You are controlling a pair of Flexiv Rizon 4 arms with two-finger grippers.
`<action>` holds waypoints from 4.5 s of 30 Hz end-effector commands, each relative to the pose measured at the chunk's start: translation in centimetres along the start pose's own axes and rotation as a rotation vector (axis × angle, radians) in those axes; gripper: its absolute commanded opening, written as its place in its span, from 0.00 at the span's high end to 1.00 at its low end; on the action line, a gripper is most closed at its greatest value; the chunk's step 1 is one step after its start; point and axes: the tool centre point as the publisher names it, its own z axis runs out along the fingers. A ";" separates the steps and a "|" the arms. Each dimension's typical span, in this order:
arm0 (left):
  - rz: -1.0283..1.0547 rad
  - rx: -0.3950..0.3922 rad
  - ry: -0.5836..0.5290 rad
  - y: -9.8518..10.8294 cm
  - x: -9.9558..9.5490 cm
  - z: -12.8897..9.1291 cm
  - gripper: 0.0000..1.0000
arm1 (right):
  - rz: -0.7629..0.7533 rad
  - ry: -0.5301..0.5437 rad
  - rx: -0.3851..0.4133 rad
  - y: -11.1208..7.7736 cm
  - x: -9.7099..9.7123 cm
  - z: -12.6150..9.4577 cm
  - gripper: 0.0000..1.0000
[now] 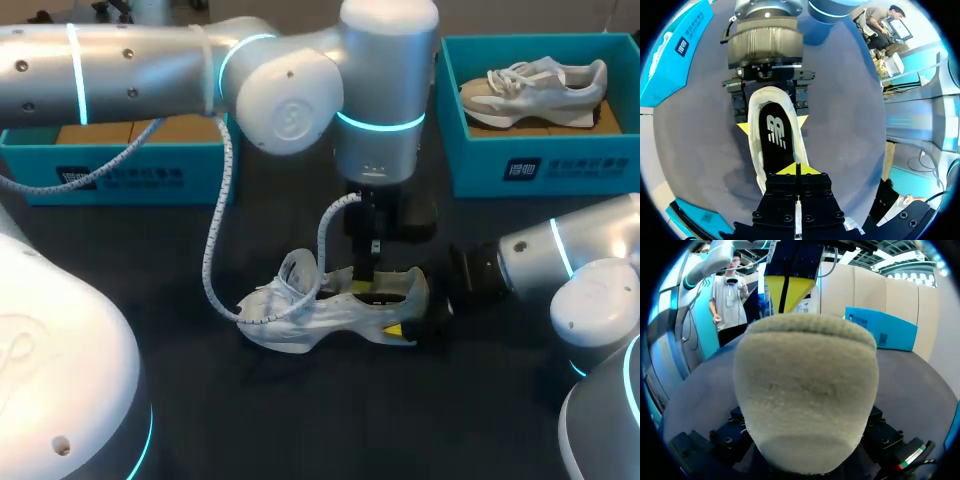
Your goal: Take the shoe out of the shoebox, open the shoe tongue, remove and reinsert the insole, then place the shoe into the shoebox
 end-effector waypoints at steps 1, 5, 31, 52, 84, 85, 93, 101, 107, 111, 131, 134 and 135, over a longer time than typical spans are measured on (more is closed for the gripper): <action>-0.002 -0.011 0.016 -0.8 -0.7 1.2 1.00 | 0.000 -0.001 0.006 0.0 0.1 0.2 1.00; -0.012 -0.003 0.019 -0.9 -1.4 2.0 1.00 | 0.000 -0.001 0.006 0.0 0.1 0.2 1.00; 0.081 0.054 0.038 0.0 -1.4 5.4 1.00 | 0.000 -0.001 0.006 0.0 0.1 0.2 1.00; 0.150 0.040 0.027 0.1 -1.5 7.7 0.62 | 0.000 -0.001 0.006 0.0 0.1 0.2 1.00; 0.103 0.049 -0.121 1.3 -4.7 9.5 1.00 | 0.000 -0.001 0.006 0.0 0.1 0.2 1.00; 0.100 0.051 -0.121 1.5 -4.7 9.2 1.00 | 0.000 -0.001 0.006 0.0 0.1 0.2 1.00; 0.083 0.066 -0.127 2.5 -4.4 6.9 1.00 | 0.000 -0.001 0.006 0.0 0.1 0.2 1.00; 0.058 0.098 -0.116 3.3 -4.1 4.9 1.00 | 0.000 -0.001 0.006 0.0 0.1 0.2 1.00; 0.048 0.135 -0.099 3.9 -3.9 3.2 1.00 | 0.000 -0.001 0.006 0.0 0.1 0.2 1.00; 0.056 0.158 -0.093 3.8 -3.6 2.1 1.00 | 0.000 -0.001 0.006 0.0 0.1 0.2 1.00; 0.087 0.277 -0.110 2.8 -1.3 -3.4 1.00 | 0.000 -0.001 0.006 0.0 0.1 0.2 1.00; 0.091 0.292 -0.115 2.2 -1.3 -3.9 1.00 | 0.000 -0.001 0.006 0.0 0.1 0.2 1.00; 0.092 0.296 -0.115 2.0 -1.3 -4.1 1.00 | 0.000 -0.001 0.006 0.0 0.1 0.2 1.00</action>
